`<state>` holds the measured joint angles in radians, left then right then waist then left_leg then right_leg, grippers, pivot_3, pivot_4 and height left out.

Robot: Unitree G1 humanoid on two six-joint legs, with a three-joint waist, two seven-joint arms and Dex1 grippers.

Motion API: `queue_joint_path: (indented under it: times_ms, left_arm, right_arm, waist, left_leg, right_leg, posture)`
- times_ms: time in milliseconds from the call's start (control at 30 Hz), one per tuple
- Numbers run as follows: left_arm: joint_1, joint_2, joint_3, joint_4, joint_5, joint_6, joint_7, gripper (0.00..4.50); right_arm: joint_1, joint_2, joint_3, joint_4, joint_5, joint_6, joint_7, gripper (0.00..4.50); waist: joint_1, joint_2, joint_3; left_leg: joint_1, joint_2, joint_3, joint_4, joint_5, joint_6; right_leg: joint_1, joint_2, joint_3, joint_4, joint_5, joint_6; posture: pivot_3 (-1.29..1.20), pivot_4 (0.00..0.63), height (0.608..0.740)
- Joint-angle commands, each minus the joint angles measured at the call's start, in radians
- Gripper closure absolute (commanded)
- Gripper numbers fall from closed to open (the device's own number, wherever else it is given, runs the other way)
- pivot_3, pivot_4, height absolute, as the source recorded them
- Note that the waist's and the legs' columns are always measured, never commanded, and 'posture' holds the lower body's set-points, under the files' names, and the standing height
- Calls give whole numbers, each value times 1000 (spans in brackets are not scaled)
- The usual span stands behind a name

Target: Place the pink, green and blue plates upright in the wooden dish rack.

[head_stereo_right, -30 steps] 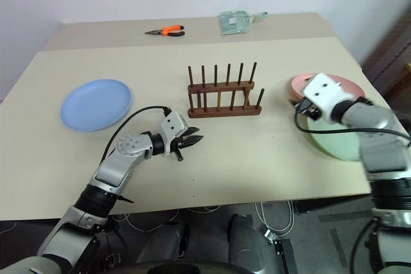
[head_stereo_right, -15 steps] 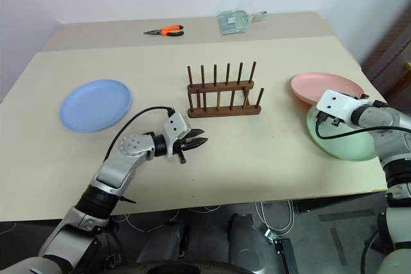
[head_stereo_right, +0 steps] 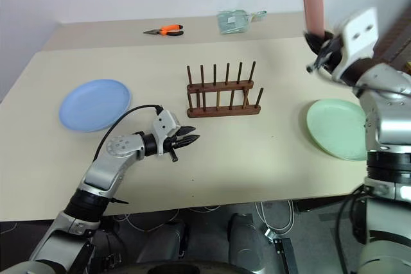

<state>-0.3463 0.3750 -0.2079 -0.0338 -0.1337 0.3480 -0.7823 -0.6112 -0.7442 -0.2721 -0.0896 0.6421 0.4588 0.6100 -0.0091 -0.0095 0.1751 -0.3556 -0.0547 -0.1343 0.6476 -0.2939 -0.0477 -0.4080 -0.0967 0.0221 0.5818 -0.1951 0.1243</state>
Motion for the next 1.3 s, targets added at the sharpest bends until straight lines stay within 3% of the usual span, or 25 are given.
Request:
queue_joint_path:
  times_ms: [33, 167, 300, 700, 733, 767, 900, 1000, 1167, 1300]
  left_arm:
    - [-3, 13, 31, -38, -29, 3, -6, 3250]
    - [2, 14, 48, -58, -73, 16, -22, 3250]
    - [15, 15, 49, -91, -111, 42, -39, 3250]
    - [24, 15, 45, -118, -117, 56, -28, 3250]
    - [26, 16, 44, -120, -117, 57, -27, 3250]
    - [27, 16, 44, -121, -118, 58, -27, 3250]
    - [32, 17, 43, -130, -122, 64, -25, 3250]
    - [32, 16, 40, -135, -126, 69, -25, 3250]
    - [22, 12, 21, -119, -125, 64, -33, 3250]
    - [6, 12, -3, -94, -116, 50, -57, 3250]
  right_arm:
    - [1, 52, -100, -164, 336, 270, -123, 4474]
    - [28, 106, -100, -215, 424, 369, -252, 4474]
    - [31, 119, -93, -212, 424, 391, -292, 4474]
    - [51, 112, -30, -98, 290, 397, -260, 4474]
    - [46, 113, -24, -89, 272, 392, -262, 3683]
    - [41, 112, -13, -81, 238, 374, -266, 3453]
    - [53, 76, 21, -109, 104, 267, -222, 1487]
    - [57, 43, -9, -105, 37, 198, -199, 1487]
    - [151, -84, -219, -17, 41, 219, -153, 1487]
    - [485, -247, -83, -119, -139, 189, -16, 131]
  waist:
    - [12, 0, 0]
    - [25, -1, 0]
    - [20, 0, 0]
    - [15, 0, 0]
    - [14, 0, 0]
    - [14, 0, 0]
    - [13, 0, 0]
    - [15, 0, 0]
    - [26, 0, 0]
    - [20, -3, -1]
  left_leg:
    - [0, -1, -1, 0, 0, 0]
    - [-2, -2, 0, 3, 0, 0]
    - [-2, -2, 2, 1, 0, 0]
    - [-1, -1, 3, 0, 0, 0]
    - [-1, -1, 3, 0, 0, 0]
    - [-1, -1, 3, 0, 0, 0]
    - [-1, -1, 3, 0, 0, 0]
    - [-1, -1, 3, 0, 0, 0]
    - [-2, -2, 2, 1, 0, 0]
    - [-1, -2, 3, 0, -1, 2]
  right_leg:
    - [1, 0, -1, -1, 0, 0]
    - [1, -1, 0, -2, -2, -4]
    - [-1, -1, 1, -1, -1, -2]
    - [-1, 0, 1, -1, 0, 0]
    - [-1, 0, 1, -1, 0, 0]
    - [-1, 0, 1, -1, 0, 0]
    - [-1, 0, 1, -1, 0, 0]
    - [-1, 0, 1, -1, 0, 0]
    - [0, 0, 1, -2, -1, 0]
    - [1, -1, 0, -4, -3, -2]
  posture:
    - [0, 150, 740]
    - [0, 150, 740]
    - [0, 150, 740]
    - [0, 150, 740]
    - [0, 150, 740]
    - [0, 150, 740]
    - [0, 150, 740]
    - [0, 150, 740]
    - [0, 150, 740]
    - [0, 150, 740]
